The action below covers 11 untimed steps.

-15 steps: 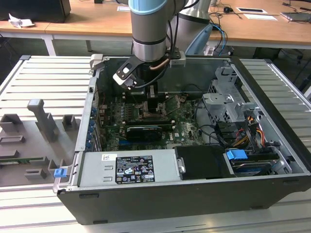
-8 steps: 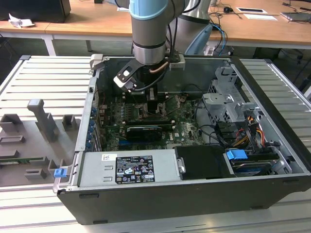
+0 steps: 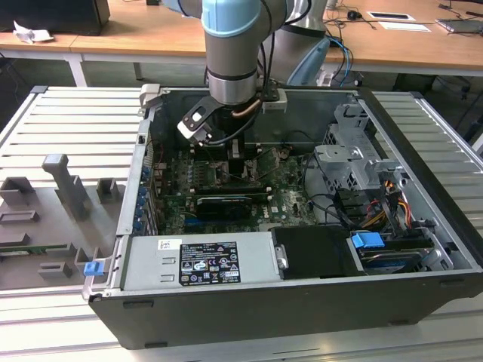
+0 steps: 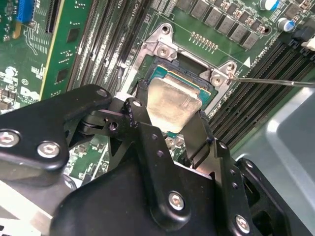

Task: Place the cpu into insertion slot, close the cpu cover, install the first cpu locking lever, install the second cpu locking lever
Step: 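Place the cpu into insertion slot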

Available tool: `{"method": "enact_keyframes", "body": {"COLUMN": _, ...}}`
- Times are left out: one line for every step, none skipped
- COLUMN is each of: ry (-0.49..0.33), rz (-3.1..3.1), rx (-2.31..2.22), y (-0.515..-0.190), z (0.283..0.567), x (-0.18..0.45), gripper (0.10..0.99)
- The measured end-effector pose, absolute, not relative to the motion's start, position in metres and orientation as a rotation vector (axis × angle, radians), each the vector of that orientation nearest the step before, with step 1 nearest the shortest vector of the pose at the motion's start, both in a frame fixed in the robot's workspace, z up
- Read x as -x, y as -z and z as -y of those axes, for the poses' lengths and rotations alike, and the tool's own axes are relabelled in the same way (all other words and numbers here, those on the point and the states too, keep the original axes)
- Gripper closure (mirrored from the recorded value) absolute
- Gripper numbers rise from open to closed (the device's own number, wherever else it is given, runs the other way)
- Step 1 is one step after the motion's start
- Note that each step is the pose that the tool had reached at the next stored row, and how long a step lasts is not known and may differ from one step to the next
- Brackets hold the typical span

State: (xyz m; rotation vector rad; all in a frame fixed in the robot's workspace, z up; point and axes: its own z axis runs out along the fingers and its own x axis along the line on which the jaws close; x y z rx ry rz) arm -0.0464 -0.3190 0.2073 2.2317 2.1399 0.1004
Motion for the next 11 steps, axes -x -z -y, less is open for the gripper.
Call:
{"method": "enact_keyframes", "body": {"ry": -0.1, "rz": -2.14, "rx": -2.232, "y": -0.2065, "z": 0.3188, "x": 0.0463, "gripper": 0.557}}
{"method": "enact_keyframes", "body": {"ry": -0.1, "rz": -2.14, "rx": -2.232, "y": -0.2059, "z": 0.3187, "x": 0.0463, "gripper": 0.557}}
{"method": "enact_keyframes", "body": {"ry": -0.1, "rz": -2.14, "rx": -2.232, "y": -0.2047, "z": 0.3185, "x": 0.0463, "gripper": 0.557}}
{"method": "enact_keyframes", "body": {"ry": -0.1, "rz": -2.14, "rx": -2.231, "y": -0.2039, "z": 0.3185, "x": 0.0464, "gripper": 0.557}}
{"method": "enact_keyframes", "body": {"ry": -0.1, "rz": -2.141, "rx": -2.23, "y": -0.2031, "z": 0.3185, "x": 0.0464, "gripper": 0.557}}
{"method": "enact_keyframes", "body": {"ry": -0.101, "rz": -2.144, "rx": -2.228, "y": -0.2023, "z": 0.3185, "x": 0.0464, "gripper": 0.557}}
{"method": "enact_keyframes", "body": {"ry": -0.1, "rz": -2.148, "rx": -2.224, "y": -0.2017, "z": 0.3185, "x": 0.0464, "gripper": 0.557}}
{"method": "enact_keyframes", "body": {"ry": -0.1, "rz": -2.148, "rx": -2.224, "y": -0.2017, "z": 0.3185, "x": 0.0464, "gripper": 0.557}}
{"method": "enact_keyframes", "body": {"ry": -0.1, "rz": -2.148, "rx": -2.224, "y": -0.2016, "z": 0.3184, "x": 0.0464, "gripper": 0.557}}
{"method": "enact_keyframes", "body": {"ry": -0.1, "rz": -2.148, "rx": -2.224, "y": -0.2016, "z": 0.3184, "x": 0.0464, "gripper": 0.557}}
{"method": "enact_keyframes", "body": {"ry": -0.1, "rz": -2.148, "rx": -2.224, "y": -0.2016, "z": 0.3184, "x": 0.0464, "gripper": 0.557}}
